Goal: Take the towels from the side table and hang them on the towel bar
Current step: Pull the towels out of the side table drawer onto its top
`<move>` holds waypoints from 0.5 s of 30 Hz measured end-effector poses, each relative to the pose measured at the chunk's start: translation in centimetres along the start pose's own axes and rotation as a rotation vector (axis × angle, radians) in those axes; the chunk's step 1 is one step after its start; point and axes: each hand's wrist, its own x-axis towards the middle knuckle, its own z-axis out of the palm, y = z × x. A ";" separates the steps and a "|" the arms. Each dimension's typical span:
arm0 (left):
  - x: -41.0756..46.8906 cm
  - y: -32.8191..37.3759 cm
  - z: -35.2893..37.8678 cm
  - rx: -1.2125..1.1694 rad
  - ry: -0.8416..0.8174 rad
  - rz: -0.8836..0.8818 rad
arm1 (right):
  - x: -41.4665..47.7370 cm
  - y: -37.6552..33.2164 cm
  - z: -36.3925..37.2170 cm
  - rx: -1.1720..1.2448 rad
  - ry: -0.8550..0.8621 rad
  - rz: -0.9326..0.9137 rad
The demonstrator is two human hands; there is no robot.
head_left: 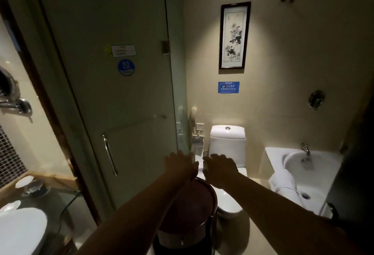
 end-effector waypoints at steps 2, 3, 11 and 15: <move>1.5 -0.2 0.7 -0.040 -0.017 0.015 | 1.2 -0.1 0.5 -0.029 -0.017 0.021; 2.1 -0.3 1.2 -0.050 -0.022 0.030 | 1.8 -0.1 0.8 -0.027 -0.018 0.031; 6.5 0.0 4.5 -0.099 -0.051 0.068 | 7.0 0.4 4.5 0.121 -0.051 0.054; 9.3 -1.9 6.3 -0.098 -0.029 0.036 | 10.8 0.4 5.3 0.138 -0.065 -0.016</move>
